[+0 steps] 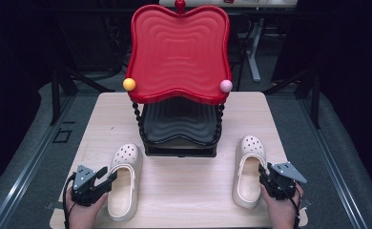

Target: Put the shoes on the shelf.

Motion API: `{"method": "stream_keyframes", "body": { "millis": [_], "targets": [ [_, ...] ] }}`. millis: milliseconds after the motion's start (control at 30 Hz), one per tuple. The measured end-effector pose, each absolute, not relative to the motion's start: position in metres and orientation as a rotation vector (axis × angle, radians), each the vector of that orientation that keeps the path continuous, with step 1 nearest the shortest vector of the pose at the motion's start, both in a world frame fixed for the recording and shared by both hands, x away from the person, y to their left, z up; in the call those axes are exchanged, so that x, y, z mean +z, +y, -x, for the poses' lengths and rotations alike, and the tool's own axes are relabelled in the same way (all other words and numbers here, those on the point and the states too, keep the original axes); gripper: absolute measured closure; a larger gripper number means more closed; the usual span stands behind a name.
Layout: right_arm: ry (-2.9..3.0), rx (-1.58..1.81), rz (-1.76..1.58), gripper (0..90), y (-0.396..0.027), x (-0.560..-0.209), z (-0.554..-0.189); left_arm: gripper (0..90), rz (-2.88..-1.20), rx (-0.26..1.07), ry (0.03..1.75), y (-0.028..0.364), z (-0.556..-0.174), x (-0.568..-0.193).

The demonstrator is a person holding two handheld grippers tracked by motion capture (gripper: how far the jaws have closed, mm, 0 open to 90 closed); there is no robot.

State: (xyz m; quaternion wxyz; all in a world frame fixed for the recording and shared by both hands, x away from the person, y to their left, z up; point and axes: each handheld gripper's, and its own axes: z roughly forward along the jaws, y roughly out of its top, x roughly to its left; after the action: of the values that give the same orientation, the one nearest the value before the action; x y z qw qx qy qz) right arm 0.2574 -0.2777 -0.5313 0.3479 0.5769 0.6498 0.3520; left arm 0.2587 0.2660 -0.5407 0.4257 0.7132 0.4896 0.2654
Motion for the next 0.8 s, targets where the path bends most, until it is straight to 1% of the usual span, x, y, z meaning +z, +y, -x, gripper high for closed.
{"method": "stream_keyframes", "body": {
  "millis": [100,267,467,800],
  "targets": [
    [1.696,0.834,-1.483,71.4,-0.273,-0.535,-0.261,55.8,-1.778,0.662,1.225,0.266,-0.259,-0.541],
    [1.711,0.869,-1.504,74.8,-0.278,-0.531,-0.261,55.8,-1.779,0.661,1.225,0.266,-0.259,-0.541],
    [1.727,0.95,-1.507,75.8,-0.281,-0.527,-0.257,55.8,-1.781,0.663,1.223,0.266,-0.259,-0.541],
    [1.797,0.951,-1.425,75.6,-0.255,-0.527,-0.249,55.8,-1.784,0.665,1.221,0.267,-0.259,-0.54]
  ]
}}
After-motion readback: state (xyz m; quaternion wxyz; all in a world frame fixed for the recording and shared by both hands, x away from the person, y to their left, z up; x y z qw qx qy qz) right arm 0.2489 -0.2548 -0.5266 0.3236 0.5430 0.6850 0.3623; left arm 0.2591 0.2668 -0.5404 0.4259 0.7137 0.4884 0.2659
